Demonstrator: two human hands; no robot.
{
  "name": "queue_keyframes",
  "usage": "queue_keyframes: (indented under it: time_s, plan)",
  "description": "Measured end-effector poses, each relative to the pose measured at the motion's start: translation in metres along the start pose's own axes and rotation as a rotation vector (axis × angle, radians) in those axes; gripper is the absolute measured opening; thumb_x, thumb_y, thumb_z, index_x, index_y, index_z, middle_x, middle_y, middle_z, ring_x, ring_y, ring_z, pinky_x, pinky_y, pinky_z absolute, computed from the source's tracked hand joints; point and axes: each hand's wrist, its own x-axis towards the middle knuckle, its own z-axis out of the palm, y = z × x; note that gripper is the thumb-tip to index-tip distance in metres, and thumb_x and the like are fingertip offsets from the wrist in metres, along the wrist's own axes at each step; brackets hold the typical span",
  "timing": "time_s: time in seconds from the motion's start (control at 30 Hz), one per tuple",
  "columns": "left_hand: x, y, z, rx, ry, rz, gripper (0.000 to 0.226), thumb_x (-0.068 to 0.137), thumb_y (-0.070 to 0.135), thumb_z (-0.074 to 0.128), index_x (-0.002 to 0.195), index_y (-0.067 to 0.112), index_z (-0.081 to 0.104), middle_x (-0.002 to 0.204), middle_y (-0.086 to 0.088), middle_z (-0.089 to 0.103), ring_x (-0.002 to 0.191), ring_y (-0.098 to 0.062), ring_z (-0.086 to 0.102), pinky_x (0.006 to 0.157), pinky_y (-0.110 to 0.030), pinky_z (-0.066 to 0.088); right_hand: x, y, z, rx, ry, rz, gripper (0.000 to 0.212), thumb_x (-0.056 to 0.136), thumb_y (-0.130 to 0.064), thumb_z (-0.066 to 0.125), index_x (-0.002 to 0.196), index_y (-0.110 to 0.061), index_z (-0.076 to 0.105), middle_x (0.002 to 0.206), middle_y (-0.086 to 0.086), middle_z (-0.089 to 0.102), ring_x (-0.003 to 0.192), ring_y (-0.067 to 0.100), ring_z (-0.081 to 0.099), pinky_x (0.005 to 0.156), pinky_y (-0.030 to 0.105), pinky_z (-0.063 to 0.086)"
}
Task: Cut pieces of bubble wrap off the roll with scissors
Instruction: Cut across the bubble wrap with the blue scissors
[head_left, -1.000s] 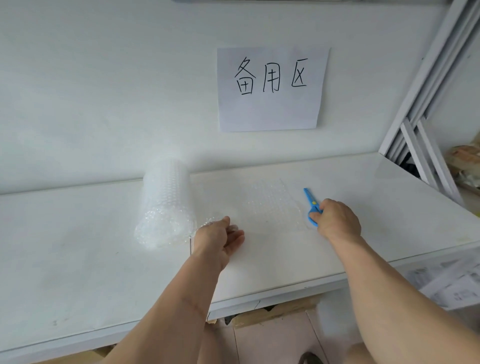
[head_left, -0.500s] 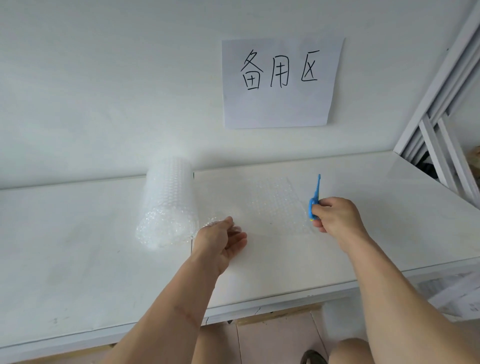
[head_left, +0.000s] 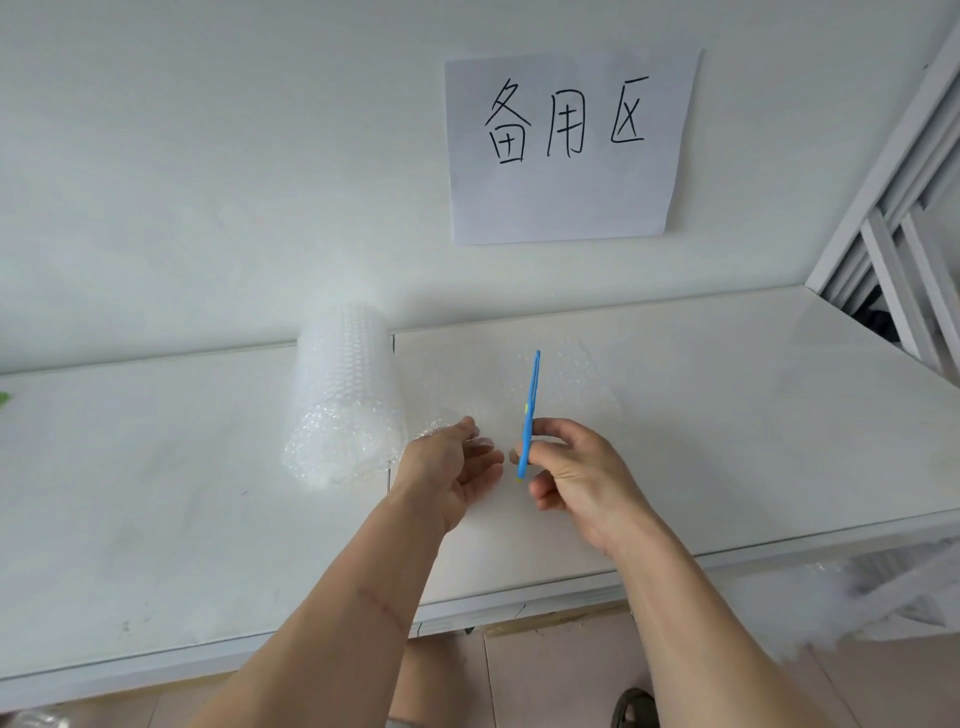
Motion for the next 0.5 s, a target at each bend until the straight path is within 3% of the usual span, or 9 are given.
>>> queue_keyframes:
  time_s: [0.07, 0.23, 0.4, 0.5]
  plan:
    - [0.0, 0.001, 0.0, 0.0, 0.0, -0.003, 0.016, 0.094, 0.018, 0.062, 0.089, 0.002, 0.062, 0.075, -0.011, 0.063, 0.064, -0.021, 0.065, 0.053, -0.029, 0.055, -0.001, -0.001, 0.0, -0.001, -0.027, 0.015, 0.018, 0.086, -0.009, 0.067, 0.103, -0.014, 0.067, 0.091, 0.016, 0.073, 0.043, 0.013, 0.054, 0.043, 0.024, 0.046]
    - [0.001, 0.002, 0.002, -0.015, -0.005, -0.009, 0.015, 0.093, 0.017, 0.063, 0.084, 0.005, 0.061, 0.069, -0.008, 0.062, 0.057, -0.017, 0.06, 0.05, -0.025, 0.054, -0.015, 0.0, -0.004, 0.026, -0.107, 0.11, 0.018, 0.084, -0.026, 0.074, 0.092, -0.012, 0.067, 0.075, 0.007, 0.067, 0.043, 0.008, 0.049, 0.043, 0.022, 0.044]
    - [0.003, 0.005, 0.008, -0.095, -0.015, -0.007, 0.018, 0.094, 0.014, 0.061, 0.078, 0.005, 0.06, 0.065, -0.008, 0.06, 0.054, -0.015, 0.056, 0.044, -0.019, 0.052, -0.026, -0.007, -0.012, -0.024, -0.186, 0.232, 0.046, 0.078, -0.055, 0.069, 0.094, -0.013, 0.067, 0.072, 0.009, 0.067, 0.044, 0.011, 0.05, 0.043, 0.024, 0.044]
    - [0.004, 0.006, 0.01, -0.13, -0.013, -0.009, 0.018, 0.094, 0.014, 0.062, 0.078, 0.005, 0.06, 0.065, -0.008, 0.06, 0.053, -0.015, 0.056, 0.044, -0.018, 0.052, -0.029, -0.009, -0.017, -0.081, -0.213, 0.27, 0.054, 0.076, -0.061, 0.068, 0.098, -0.011, 0.066, 0.07, 0.01, 0.067, 0.044, 0.012, 0.049, 0.042, 0.023, 0.042]
